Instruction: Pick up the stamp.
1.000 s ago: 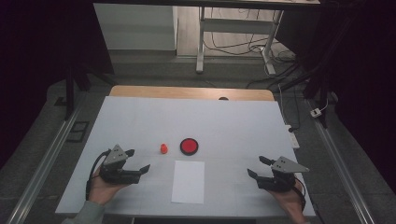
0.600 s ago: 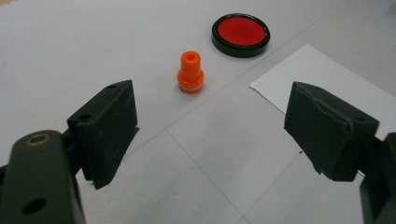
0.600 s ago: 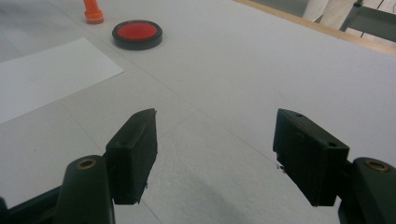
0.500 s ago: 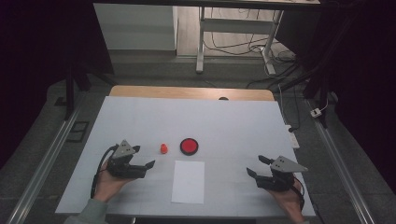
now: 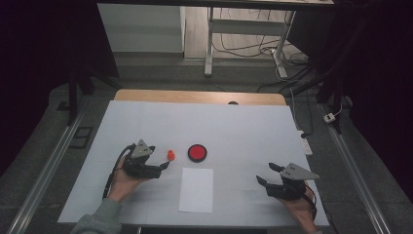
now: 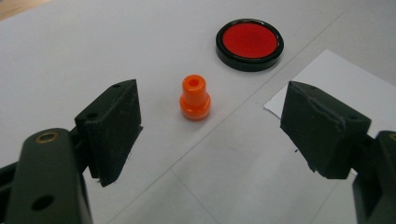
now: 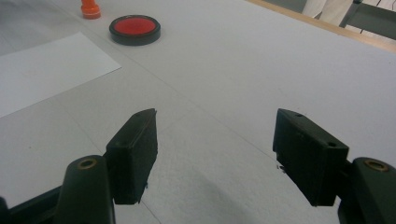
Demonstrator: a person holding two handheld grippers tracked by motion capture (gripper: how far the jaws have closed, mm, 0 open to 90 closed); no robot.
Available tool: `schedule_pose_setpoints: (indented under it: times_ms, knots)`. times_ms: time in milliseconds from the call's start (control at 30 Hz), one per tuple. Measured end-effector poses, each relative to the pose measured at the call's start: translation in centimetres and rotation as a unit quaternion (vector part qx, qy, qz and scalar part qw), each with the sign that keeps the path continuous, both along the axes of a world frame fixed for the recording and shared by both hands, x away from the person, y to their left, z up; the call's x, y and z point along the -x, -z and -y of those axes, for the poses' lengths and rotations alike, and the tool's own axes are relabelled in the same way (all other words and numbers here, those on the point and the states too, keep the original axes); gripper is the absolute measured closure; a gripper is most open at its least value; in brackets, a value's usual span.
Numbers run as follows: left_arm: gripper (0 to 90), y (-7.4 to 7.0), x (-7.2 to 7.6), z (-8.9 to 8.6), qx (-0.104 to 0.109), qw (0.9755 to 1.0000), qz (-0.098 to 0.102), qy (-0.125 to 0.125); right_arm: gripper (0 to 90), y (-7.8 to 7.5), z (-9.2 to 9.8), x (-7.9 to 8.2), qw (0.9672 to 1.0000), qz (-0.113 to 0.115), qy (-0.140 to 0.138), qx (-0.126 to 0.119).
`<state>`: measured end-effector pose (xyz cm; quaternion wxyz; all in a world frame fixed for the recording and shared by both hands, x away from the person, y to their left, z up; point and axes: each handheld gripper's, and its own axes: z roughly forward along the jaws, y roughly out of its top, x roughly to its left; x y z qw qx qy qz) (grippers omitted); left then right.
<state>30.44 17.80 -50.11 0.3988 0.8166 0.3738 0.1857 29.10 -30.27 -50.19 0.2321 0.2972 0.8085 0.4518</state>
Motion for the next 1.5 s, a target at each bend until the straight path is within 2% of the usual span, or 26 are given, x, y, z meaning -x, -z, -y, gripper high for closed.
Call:
schedule_pose_setpoints:
  times_ms: [233,300,433,533,867,1100,1333,1433,1500]
  knots:
    - [21.7,0.3,-1.3,0.9,-0.005,1.0,-0.002,0.007,30.4,0.0,0.1,-0.1,1.0,-0.002,0.002,-0.002]
    - [21.9,0.5,-1.8,1.2,-0.013,0.9999,-0.002,0.006,30.4,0.1,0.0,-0.1,1.0,0.0,0.002,-0.003]
    - [22.8,0.7,-2.2,1.5,-0.018,0.9998,0.0,0.008,30.4,0.0,0.0,0.0,1.0,-0.001,0.002,0.0]
    - [23.7,0.9,-2.6,1.6,-0.013,0.9999,-0.001,0.008,30.6,0.0,0.0,-0.1,1.0,0.001,0.001,0.001]
    - [27.5,1.8,-3.7,2.1,-0.025,0.9997,0.001,0.009,30.6,0.0,0.0,0.0,1.0,-0.001,0.003,-0.003]
    - [34.8,2.5,-4.4,2.2,-0.025,0.9996,-0.006,0.015,30.6,0.1,0.1,-0.1,1.0,-0.003,0.001,0.0]
    - [42.8,2.7,-4.5,2.1,-0.024,0.9995,-0.01,0.017,30.5,0.1,0.0,-0.1,1.0,-0.004,0.002,0.002]
    - [44.7,2.8,-4.6,2.0,-0.017,0.9996,-0.015,0.015,30.5,0.1,0.1,-0.1,1.0,-0.004,0.003,0.0]
    - [46.4,2.9,-4.7,2.0,-0.021,0.9995,-0.016,0.017,30.5,0.2,0.1,-0.2,1.0,-0.005,0.003,-0.001]
